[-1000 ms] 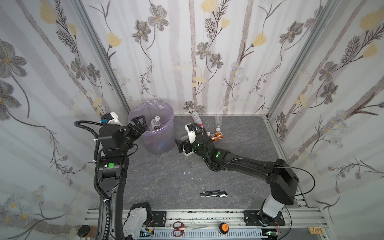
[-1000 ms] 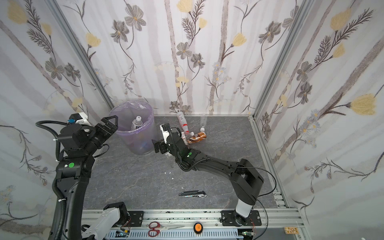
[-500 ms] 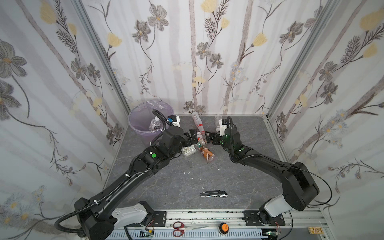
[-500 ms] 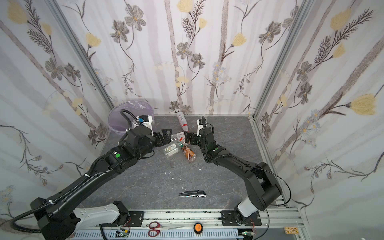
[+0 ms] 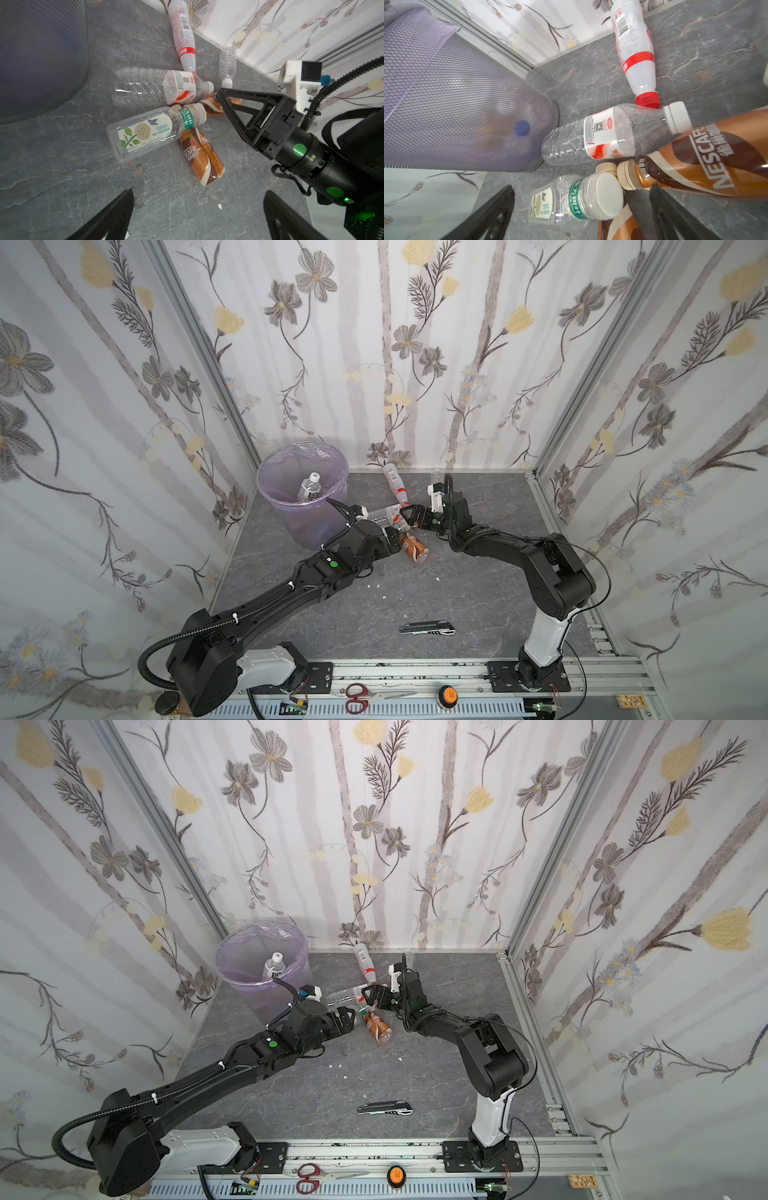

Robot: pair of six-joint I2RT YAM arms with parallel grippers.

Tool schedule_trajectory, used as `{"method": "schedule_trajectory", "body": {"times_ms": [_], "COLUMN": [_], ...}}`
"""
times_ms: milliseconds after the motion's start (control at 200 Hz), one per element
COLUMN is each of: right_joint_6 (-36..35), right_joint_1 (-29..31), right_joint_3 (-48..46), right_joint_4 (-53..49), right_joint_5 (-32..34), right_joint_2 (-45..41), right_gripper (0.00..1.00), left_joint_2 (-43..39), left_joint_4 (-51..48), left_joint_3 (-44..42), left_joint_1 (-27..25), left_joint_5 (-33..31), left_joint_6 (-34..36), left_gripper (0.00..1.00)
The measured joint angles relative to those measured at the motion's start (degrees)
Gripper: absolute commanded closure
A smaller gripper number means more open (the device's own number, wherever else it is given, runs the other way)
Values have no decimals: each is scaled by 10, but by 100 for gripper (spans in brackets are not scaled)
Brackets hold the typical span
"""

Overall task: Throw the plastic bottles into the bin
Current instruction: 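Close the right gripper on the green-labelled bottle cap while left gripper hovers nearby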

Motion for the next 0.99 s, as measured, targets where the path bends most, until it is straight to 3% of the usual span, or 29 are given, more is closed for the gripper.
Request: {"method": "schedule_trajectory", "body": {"times_ms": [295, 994], "right_joint_6": [22, 36], "right_joint_1": [0, 7], "right_joint_3": [-2, 3], "right_joint_4": [17, 31], "right_joint_5": [-41, -62], "right_joint_2": [27, 71], "right_gripper": [7, 18], "left_joint_2": [67, 166], "left_joint_4": [37, 56], "left_joint_3": [-4, 20], "left_joint_1": [33, 78], "left_joint_5": [58, 95], "left_joint_6": [-22, 11], "left_gripper": [0, 0]}}
